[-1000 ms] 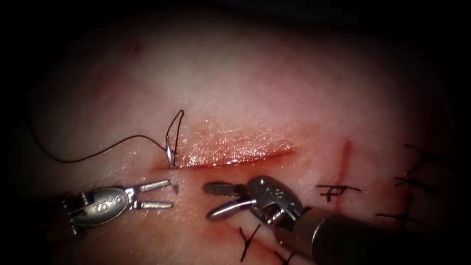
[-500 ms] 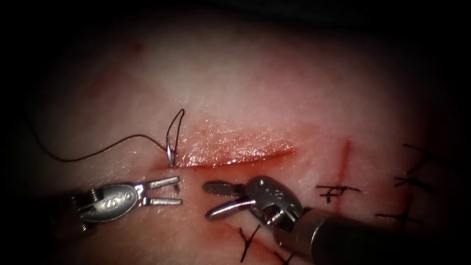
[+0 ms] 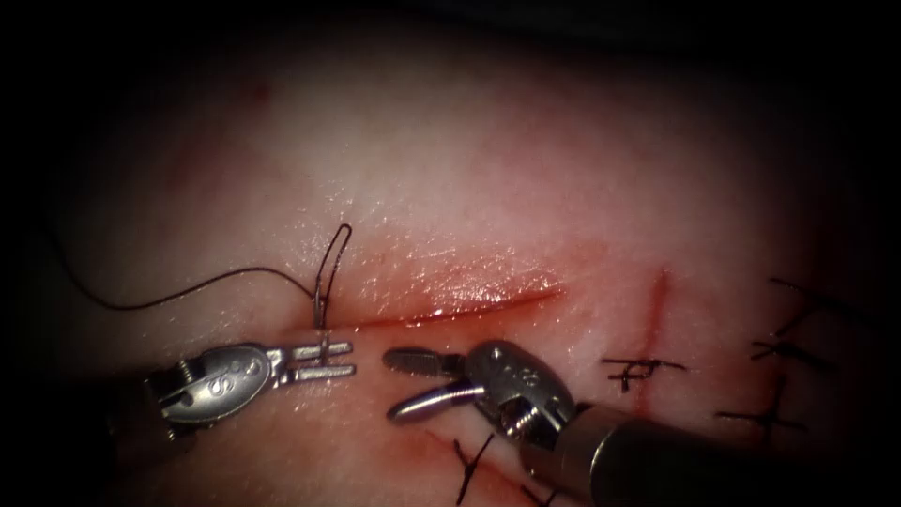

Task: Wound Closure
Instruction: Using the left needle driver, pull the needle through the wound.

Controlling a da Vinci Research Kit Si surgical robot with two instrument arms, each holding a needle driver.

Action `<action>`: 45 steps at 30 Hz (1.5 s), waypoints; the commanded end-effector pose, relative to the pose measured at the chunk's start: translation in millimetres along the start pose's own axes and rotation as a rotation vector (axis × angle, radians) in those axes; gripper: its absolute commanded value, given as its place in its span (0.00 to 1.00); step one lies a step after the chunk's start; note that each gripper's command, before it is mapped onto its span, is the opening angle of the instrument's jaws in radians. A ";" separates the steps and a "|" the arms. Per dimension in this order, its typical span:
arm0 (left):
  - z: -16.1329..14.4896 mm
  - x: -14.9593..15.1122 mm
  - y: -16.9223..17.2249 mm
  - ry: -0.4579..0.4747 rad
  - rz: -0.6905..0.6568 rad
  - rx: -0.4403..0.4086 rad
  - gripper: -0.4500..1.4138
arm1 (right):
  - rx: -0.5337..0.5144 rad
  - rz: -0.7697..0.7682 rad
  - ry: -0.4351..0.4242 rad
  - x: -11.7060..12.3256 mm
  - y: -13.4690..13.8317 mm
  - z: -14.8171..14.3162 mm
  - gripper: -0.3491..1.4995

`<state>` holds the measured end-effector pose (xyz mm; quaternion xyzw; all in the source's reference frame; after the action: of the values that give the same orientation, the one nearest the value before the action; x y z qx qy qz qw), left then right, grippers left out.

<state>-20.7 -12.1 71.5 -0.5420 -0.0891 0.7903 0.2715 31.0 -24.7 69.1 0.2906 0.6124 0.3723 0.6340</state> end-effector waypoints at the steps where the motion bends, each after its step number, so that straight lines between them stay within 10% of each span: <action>1: 0.9 -0.1 0.1 0.011 -0.047 -0.015 0.00 | 0.003 0.000 0.000 -0.4 0.1 0.9 0.57; 19: -0.9 6.2 5.2 0.058 -0.896 -0.244 0.00 | -0.016 -0.005 -0.041 -0.9 -1.1 1.7 0.51; 22: -2.0 7.4 6.7 0.045 -0.990 -0.294 0.00 | -0.056 -0.039 -0.119 -1.2 -1.6 1.9 0.31; 26: -3.4 9.0 7.6 0.055 -1.030 -0.350 0.00 | -0.065 -0.081 -0.150 -1.8 -1.7 2.1 0.32; 30: -5.5 11.3 8.9 0.119 -0.697 -0.399 0.00 | -0.072 -0.118 -0.175 -2.6 -1.6 2.3 0.38; 33: -8.7 14.2 10.3 0.180 -0.268 -0.396 0.00 | -0.084 -0.227 -0.180 -2.1 -2.1 2.4 0.76; 45: -16.3 20.4 11.4 0.281 0.163 -0.207 0.00 | -0.165 -0.368 -0.077 2.6 -5.2 3.0 0.79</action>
<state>-14.4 -13.5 42.8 -0.6776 -0.0825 0.7133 0.1589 33.7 -25.2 63.1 0.1314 0.5964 0.2887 0.7374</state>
